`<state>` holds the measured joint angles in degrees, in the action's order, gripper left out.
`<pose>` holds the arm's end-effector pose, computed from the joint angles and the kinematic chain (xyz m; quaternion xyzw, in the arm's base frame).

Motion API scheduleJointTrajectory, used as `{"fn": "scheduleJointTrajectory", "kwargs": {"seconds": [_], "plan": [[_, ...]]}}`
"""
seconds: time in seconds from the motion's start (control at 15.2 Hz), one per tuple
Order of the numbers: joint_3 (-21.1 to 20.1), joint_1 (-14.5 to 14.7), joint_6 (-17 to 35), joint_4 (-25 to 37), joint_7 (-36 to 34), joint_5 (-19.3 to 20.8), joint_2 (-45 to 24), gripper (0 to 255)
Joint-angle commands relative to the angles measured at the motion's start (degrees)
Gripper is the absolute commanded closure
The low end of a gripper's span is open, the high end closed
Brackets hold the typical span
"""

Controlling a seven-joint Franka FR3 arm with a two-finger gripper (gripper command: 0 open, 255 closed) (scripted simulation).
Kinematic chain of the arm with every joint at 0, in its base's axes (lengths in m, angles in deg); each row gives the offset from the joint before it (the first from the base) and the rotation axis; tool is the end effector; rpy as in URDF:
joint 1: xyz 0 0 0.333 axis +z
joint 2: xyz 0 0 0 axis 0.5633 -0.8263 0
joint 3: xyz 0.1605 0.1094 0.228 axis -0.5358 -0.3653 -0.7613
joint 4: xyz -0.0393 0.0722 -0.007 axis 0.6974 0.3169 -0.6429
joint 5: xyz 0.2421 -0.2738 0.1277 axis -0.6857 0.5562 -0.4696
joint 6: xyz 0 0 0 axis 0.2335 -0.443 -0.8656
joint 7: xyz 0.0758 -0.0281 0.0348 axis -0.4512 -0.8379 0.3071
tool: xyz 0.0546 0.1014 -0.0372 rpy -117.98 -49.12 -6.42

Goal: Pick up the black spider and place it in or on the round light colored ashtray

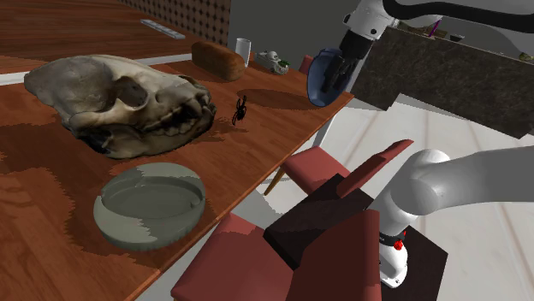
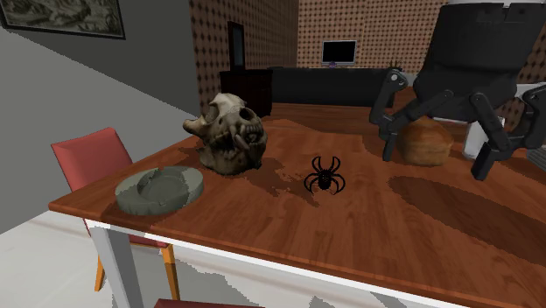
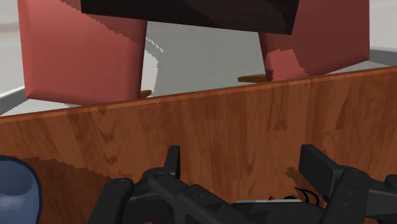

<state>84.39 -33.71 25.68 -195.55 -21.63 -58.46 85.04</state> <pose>0.3295 -0.0027 0.5597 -0.9967 -0.0453 -0.0531 0.0418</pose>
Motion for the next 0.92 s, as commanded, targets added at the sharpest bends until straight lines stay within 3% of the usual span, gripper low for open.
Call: {"fn": "scheduleJointTrajectory", "kwargs": {"seconds": [0.0,0.86], "plan": [[0.0,0.0,0.0,0.0,0.0,0.0,0.0,0],[-5.85,5.55,13.7,11.56,-1.44,-4.91,-24.51,0]]}}
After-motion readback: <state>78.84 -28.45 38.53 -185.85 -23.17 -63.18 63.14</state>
